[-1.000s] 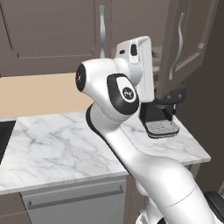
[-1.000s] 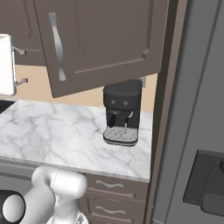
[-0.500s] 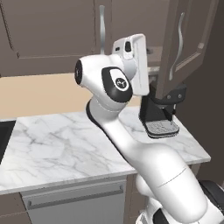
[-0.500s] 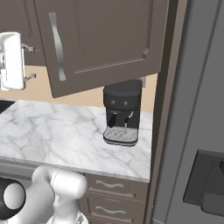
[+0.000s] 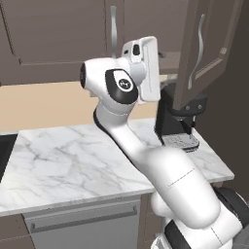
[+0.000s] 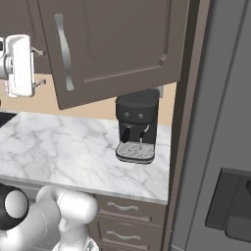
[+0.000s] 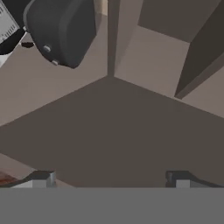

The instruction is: Open the cabinet, pick the kettle from the cabinet, and place it in the sink.

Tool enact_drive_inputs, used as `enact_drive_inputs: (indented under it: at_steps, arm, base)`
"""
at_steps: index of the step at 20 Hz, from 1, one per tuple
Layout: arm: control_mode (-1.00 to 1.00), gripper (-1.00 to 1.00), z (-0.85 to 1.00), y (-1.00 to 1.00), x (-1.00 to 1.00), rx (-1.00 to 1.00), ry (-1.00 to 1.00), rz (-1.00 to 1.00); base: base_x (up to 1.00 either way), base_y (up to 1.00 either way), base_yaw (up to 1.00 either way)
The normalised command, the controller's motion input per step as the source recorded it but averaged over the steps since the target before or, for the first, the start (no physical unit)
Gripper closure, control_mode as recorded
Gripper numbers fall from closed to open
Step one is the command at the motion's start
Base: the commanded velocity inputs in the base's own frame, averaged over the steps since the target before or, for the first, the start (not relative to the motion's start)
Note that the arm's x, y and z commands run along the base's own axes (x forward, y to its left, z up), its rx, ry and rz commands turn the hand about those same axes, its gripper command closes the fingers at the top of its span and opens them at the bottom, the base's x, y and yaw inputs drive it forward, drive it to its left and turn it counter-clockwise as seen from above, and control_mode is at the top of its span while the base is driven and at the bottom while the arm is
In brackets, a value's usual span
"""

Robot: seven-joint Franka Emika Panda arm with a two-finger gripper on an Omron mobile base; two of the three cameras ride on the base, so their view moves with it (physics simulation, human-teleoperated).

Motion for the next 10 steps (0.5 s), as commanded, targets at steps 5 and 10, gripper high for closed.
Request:
enact_drive_inputs:
  at_steps: [5, 10]
  arm:
    - [-1.0, -1.0, -0.05, 0.0, 0.18, 0.0, 0.0, -0.08]
    - [-1.0, -1.0, -0.04, -0.1, 0.17, 0.0, 0.0, -0.07]
  base:
    - [0.0, 0.0, 0.0]
    - [0.0, 0.0, 0.0]
